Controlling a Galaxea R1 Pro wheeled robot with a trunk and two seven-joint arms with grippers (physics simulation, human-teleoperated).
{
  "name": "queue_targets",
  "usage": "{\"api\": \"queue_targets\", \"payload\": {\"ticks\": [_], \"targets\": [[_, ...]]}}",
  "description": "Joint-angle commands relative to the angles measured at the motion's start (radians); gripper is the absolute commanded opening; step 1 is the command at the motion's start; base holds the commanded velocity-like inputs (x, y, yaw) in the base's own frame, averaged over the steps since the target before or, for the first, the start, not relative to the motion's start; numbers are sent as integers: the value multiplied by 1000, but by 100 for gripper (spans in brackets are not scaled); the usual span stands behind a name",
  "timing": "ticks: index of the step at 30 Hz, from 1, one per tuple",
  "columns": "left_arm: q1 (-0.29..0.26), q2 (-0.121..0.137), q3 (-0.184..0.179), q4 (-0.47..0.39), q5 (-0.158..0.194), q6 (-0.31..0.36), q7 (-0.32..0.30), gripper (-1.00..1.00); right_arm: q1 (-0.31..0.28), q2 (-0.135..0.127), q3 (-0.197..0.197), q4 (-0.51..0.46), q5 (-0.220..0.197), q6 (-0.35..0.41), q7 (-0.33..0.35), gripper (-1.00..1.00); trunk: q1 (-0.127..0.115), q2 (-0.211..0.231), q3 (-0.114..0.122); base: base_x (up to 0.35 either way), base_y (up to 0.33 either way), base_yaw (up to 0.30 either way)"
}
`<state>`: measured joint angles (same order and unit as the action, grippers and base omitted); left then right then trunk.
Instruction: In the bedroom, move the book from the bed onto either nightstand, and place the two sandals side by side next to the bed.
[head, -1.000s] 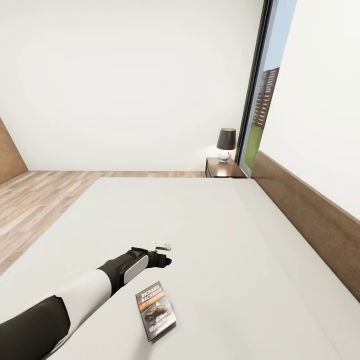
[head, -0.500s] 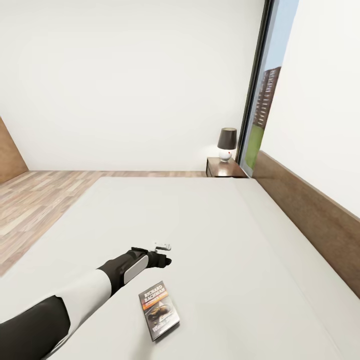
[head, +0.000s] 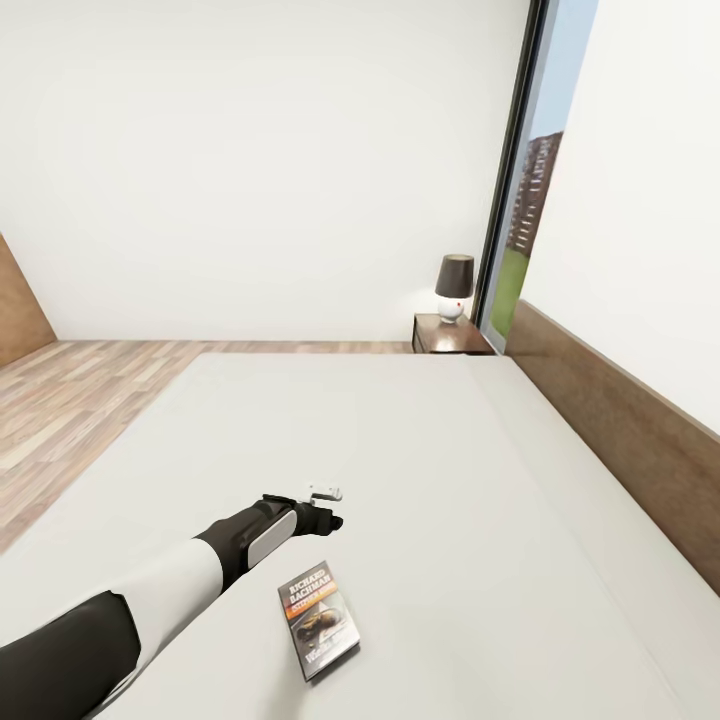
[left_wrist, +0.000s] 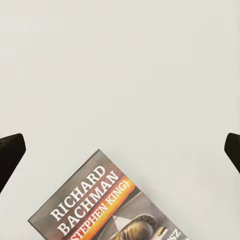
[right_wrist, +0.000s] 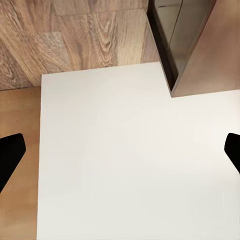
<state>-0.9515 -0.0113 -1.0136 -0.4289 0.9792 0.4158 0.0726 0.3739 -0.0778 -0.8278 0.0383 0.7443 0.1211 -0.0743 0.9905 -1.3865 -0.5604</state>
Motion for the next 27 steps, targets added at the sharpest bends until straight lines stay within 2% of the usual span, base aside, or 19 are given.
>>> {"api": "queue_targets", "payload": {"ticks": [1, 27], "targets": [[-1, 1, -6, -2, 10, 1, 8, 100, -1, 0, -8, 2, 11, 2, -4, 100, 0, 0, -2, 0, 1, 38], [-1, 2, -6, -1, 10, 1, 4, 100, -1, 0, -8, 2, 10, 5, -2, 100, 0, 0, -40, 0, 0, 8]]}}
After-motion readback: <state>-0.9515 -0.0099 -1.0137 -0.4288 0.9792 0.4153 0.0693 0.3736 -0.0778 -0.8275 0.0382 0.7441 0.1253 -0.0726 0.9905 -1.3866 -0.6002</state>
